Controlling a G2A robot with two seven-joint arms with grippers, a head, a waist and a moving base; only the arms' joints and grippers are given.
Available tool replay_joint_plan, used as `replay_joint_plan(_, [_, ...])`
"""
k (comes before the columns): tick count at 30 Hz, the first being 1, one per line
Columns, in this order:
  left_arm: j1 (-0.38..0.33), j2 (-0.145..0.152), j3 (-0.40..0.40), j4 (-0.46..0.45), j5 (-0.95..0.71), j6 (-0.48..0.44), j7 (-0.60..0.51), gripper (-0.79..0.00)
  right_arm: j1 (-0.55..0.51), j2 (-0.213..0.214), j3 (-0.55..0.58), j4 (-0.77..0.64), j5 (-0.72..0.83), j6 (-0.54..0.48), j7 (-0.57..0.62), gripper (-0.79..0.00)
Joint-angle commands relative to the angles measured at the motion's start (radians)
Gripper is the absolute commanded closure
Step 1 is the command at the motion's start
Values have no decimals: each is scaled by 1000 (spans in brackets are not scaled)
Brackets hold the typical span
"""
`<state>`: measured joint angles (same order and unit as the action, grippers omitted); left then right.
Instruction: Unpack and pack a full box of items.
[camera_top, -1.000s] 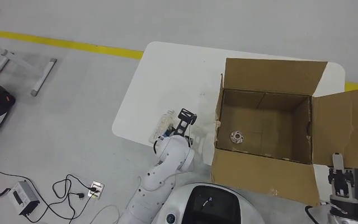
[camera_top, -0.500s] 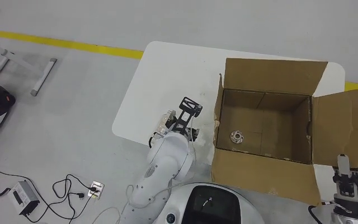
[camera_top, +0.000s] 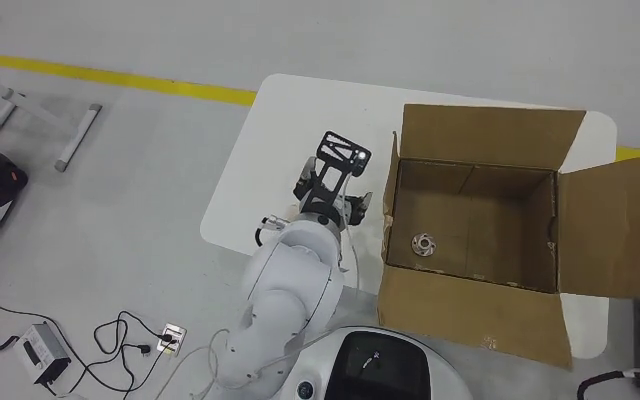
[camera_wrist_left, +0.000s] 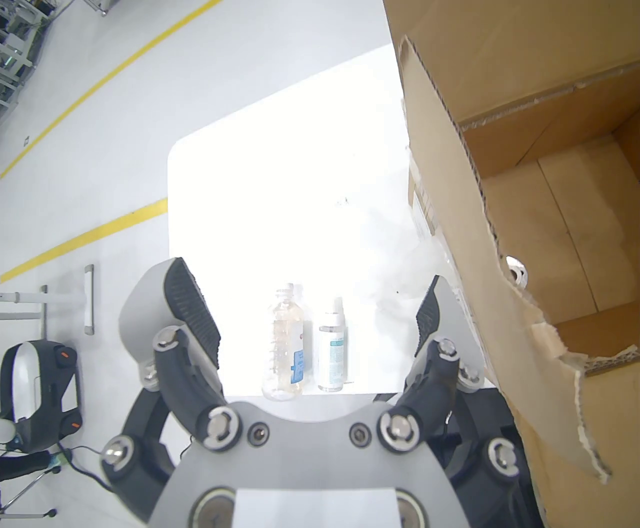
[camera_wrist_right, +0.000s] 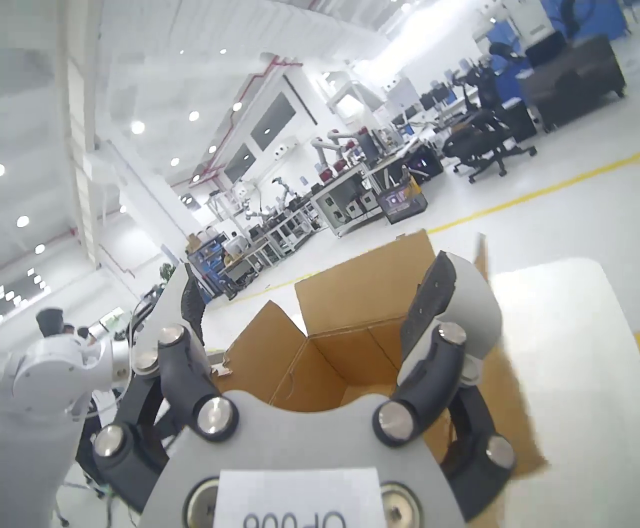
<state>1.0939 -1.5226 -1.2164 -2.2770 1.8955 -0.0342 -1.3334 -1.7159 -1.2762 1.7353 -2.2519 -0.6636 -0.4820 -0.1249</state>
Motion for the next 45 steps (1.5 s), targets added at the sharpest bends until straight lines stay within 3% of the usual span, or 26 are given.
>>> replay_joint_plan(1, [-10, -3, 10, 3, 12, 20, 1, -785, -2, -1, -26, -15, -91, -11, -29, -785])
replay_joint_plan(3, [-15, -6, 16, 8, 31, 33, 3, -785, -5, -2, -56, -21, -126, -16, -33, -785])
replay_joint_plan(4, [-16, -7, 17, 8, 36, 41, 3, -785, 0, -2, -65, -20, -156, -13, -29, -736])
replay_joint_plan(6, [-15, -9, 17, 10, 46, 55, 1, -785, 14, -2, -97, -1, -202, -1, -6, -222])
replay_joint_plan(7, [-13, -11, 14, 9, 48, 65, -5, -785, 25, -2, -115, 11, -214, 8, 16, 0])
replay_joint_plan(14, [-8, -16, 5, 7, 58, 69, -10, -785, 136, -3, -199, 129, -340, 120, 135, 0])
replay_joint_plan(26, [-7, -18, 4, 7, 59, 64, -11, -785, 136, -3, -199, 129, -340, 120, 135, 0])
replay_joint_plan(28, [-7, -18, 4, 7, 59, 64, -11, -785, 150, -3, -206, 134, -277, 118, 157, 0])
replay_joint_plan(33, [-7, -18, 4, 7, 59, 64, -11, -785, 342, 9, -220, 139, -340, 117, 452, 0])
replay_joint_plan(35, [-7, -18, 4, 7, 59, 64, -11, -785, 441, 16, -230, 131, -468, 94, 529, 0])
replay_joint_plan(37, [-7, -18, 4, 7, 59, 64, -11, -785, 502, 12, -283, 169, -384, 102, 608, 0])
replay_joint_plan(41, [-7, -18, 4, 7, 59, 64, -11, -785, 646, 18, -344, 230, -396, 59, 874, 0])
replay_joint_plan(45, [-7, -18, 4, 7, 59, 64, -11, -785, 716, 19, -413, 303, -403, 53, 1010, 0])
